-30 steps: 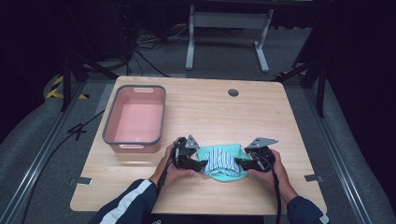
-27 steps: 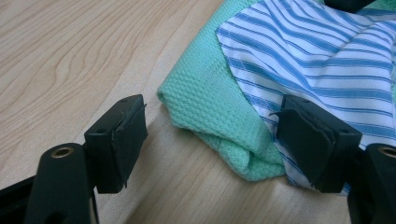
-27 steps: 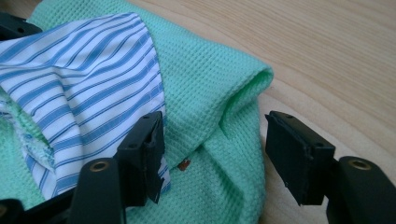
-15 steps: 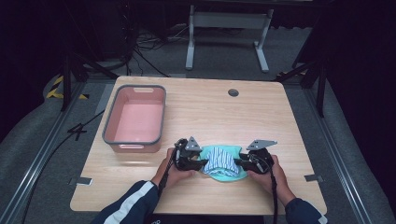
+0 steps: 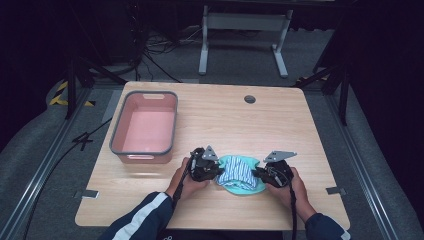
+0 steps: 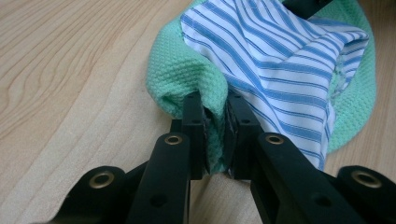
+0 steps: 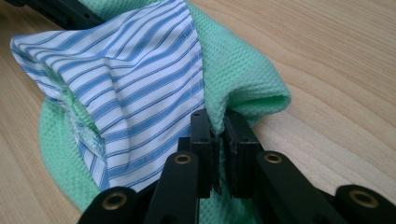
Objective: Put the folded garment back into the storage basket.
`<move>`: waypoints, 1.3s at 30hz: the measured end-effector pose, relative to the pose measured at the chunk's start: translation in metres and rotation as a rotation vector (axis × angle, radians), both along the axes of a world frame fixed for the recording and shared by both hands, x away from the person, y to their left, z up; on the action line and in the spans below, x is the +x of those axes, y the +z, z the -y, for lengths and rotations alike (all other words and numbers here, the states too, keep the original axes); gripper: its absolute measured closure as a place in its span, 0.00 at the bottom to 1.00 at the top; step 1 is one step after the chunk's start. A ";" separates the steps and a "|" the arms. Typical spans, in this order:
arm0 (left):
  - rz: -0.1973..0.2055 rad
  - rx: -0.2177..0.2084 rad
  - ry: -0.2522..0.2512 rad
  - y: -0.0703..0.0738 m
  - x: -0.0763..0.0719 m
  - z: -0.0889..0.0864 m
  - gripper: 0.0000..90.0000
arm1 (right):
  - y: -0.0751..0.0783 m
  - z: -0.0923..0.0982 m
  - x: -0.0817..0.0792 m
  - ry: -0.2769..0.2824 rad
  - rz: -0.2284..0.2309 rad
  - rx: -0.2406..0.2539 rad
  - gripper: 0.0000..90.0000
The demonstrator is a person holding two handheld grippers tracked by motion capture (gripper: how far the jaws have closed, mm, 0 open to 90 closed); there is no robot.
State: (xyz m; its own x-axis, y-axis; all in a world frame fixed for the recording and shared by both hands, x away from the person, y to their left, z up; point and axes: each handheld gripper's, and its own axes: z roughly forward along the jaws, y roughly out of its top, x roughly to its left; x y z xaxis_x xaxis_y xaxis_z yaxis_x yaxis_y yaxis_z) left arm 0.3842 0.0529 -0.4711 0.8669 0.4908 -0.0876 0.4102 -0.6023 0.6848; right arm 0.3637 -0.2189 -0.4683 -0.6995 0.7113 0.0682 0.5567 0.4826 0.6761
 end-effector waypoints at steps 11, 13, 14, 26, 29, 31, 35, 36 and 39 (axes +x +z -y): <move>0.046 0.032 -0.032 0.016 0.000 0.005 0.91 | 0.016 0.006 -0.002 -0.019 0.034 0.019 0.93; 0.055 0.042 -0.041 0.019 0.001 0.006 0.91 | 0.019 0.007 -0.002 -0.021 0.043 0.025 0.93; 0.064 0.046 -0.045 0.023 0.001 0.007 0.91 | 0.021 0.008 -0.002 -0.025 0.048 0.028 0.93; 0.078 0.035 -0.037 0.031 0.005 0.006 0.92 | 0.029 0.009 -0.002 -0.028 0.066 0.032 0.93; 0.085 0.033 -0.039 0.035 0.006 0.006 0.92 | 0.030 0.010 -0.002 -0.027 0.075 0.032 0.93; 0.092 0.029 -0.038 0.039 0.007 0.006 0.92 | 0.033 0.009 -0.002 -0.032 0.078 0.037 0.93; 0.097 0.032 -0.040 0.044 0.008 0.005 0.92 | 0.039 0.009 -0.001 -0.032 0.091 0.042 0.93; 0.097 0.032 -0.040 0.044 0.008 0.005 0.92 | 0.039 0.009 -0.001 -0.032 0.091 0.042 0.93; 0.104 0.034 -0.039 0.050 0.009 0.003 0.92 | 0.044 0.009 0.001 -0.034 0.100 0.051 0.93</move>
